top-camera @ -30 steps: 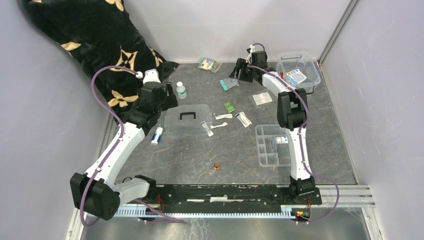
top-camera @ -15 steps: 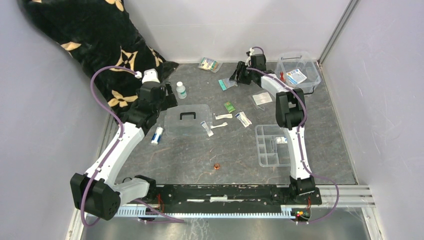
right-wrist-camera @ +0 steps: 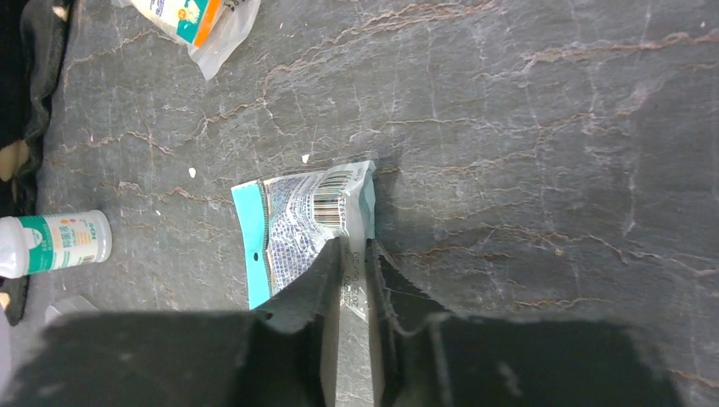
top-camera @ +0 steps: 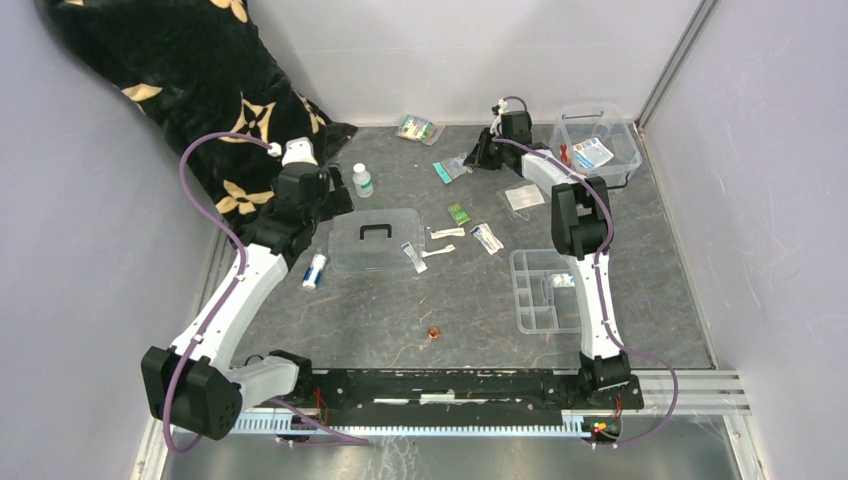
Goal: Organize the medicine kit
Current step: Pick up the medical item at the center of the board, then place the medical item at the medicine box.
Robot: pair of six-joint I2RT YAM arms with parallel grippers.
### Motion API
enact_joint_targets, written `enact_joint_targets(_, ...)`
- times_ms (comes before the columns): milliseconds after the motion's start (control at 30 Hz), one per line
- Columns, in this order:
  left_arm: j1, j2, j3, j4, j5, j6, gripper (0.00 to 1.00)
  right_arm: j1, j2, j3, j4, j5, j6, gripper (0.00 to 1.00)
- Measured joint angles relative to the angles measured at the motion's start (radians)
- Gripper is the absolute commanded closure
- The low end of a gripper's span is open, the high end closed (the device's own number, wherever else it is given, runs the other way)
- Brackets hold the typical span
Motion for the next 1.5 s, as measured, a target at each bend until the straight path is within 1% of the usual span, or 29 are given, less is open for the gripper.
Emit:
enact_joint_targets(133,0.004,0.0,0.0,0.0,0.002,0.0,0.06,0.0,-0.004,-0.002,0.002,-0.003,-0.008,0.91)
enact_joint_targets(233,0.004,0.0,0.0,0.0,0.002,0.0,0.06,-0.001,-0.018,-0.014,0.0,-0.005,-0.016,1.0)
enact_joint_targets(333,0.004,0.0,0.0,0.0,0.002,0.0,0.06,-0.006,-0.053,-0.037,-0.001,-0.005,-0.026,1.0)
enact_joint_targets(433,0.004,0.0,0.0,0.0,0.002,0.0,0.06,-0.01,-0.121,-0.076,-0.001,-0.005,-0.033,1.0)
enact_joint_targets(633,0.004,0.001,0.0,0.0,0.005,0.0,0.06,-0.052,-0.338,-0.19,0.018,-0.003,-0.043,1.0)
enact_joint_targets(733,0.004,0.003,0.0,0.0,0.017,0.0,0.06,-0.114,-0.476,-0.277,0.04,0.003,-0.046,1.0)
enact_joint_targets(867,0.004,0.011,0.0,0.0,0.028,0.0,0.06,-0.252,-0.637,-0.387,0.049,0.039,-0.066,1.0)
enact_joint_targets(967,0.005,0.013,0.0,0.0,0.033,0.0,0.06,-0.356,-0.686,-0.404,0.029,0.093,-0.088,1.0)
enact_joint_targets(1067,0.006,0.013,0.0,0.0,0.046,0.0,0.06,-0.444,-0.69,-0.404,0.01,0.141,-0.103,1.0)
enact_joint_targets(1133,0.006,0.013,0.0,0.001,0.048,0.0,0.06,-0.474,-0.687,-0.412,-0.017,0.17,-0.108,0.98)
enact_joint_targets(1267,0.006,0.013,0.0,0.001,0.054,0.0,0.06,-0.48,-0.654,-0.41,-0.041,0.204,-0.114,0.96)
enact_joint_targets(1367,0.006,0.013,0.0,0.001,0.057,0.0,0.06,-0.483,-0.572,-0.357,-0.069,0.21,-0.122,0.89)
enact_joint_targets(1500,0.006,0.013,0.0,0.001,0.067,0.0,0.06,-0.486,-0.475,-0.275,-0.122,0.223,-0.132,0.72)
